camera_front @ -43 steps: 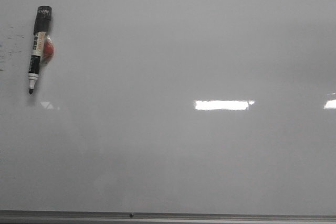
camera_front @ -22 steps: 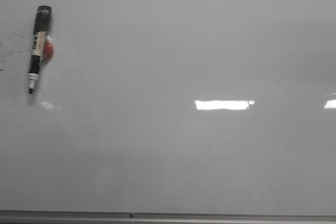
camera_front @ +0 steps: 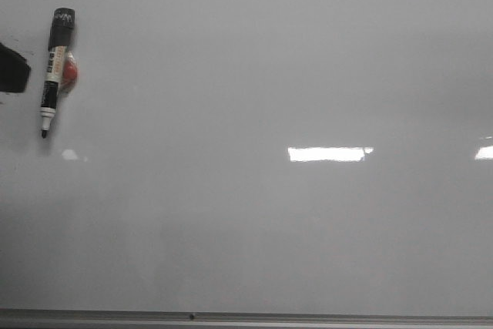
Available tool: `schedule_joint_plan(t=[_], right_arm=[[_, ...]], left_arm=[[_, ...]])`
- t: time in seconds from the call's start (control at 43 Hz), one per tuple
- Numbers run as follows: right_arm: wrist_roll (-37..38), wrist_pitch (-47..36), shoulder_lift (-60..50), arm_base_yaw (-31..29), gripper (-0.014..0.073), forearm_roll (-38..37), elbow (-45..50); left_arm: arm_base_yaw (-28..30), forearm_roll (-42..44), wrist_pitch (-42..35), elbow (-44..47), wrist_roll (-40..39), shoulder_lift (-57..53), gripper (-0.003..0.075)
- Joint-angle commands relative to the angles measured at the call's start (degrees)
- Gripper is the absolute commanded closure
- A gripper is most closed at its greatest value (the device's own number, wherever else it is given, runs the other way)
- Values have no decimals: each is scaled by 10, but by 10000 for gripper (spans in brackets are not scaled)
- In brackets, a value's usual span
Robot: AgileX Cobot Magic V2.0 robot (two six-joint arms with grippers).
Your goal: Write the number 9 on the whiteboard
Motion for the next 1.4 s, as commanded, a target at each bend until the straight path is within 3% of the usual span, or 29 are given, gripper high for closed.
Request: schedule_joint_plan(t=[0.0, 0.349, 0.884, 1.0, 1.093, 1.209, 1.372], right_arm=[[0, -43, 10, -3, -7, -4, -19], [0, -40, 10, -3, -7, -4, -19], [0, -40, 10, -3, -7, -4, -19], [0, -40, 10, -3, -7, -4, -19], [0, -38, 10, -3, -7, -4, -19], [0, -31, 10, -3, -7, -4, -19], [0, 5, 18, -3, -7, 8, -27]], left_arm=[[-2, -5, -108, -28, 0, 55, 132], [-4, -5, -239, -52, 0, 181, 161], [-4, -5, -320, -52, 0, 231, 596], [-4, -5, -320, -52, 0, 231, 666], [-4, -5, -319, -52, 0, 230, 678], [-6, -26, -270, -54, -10, 203, 678], [-16, -68, -21, -107, -21, 130, 678]])
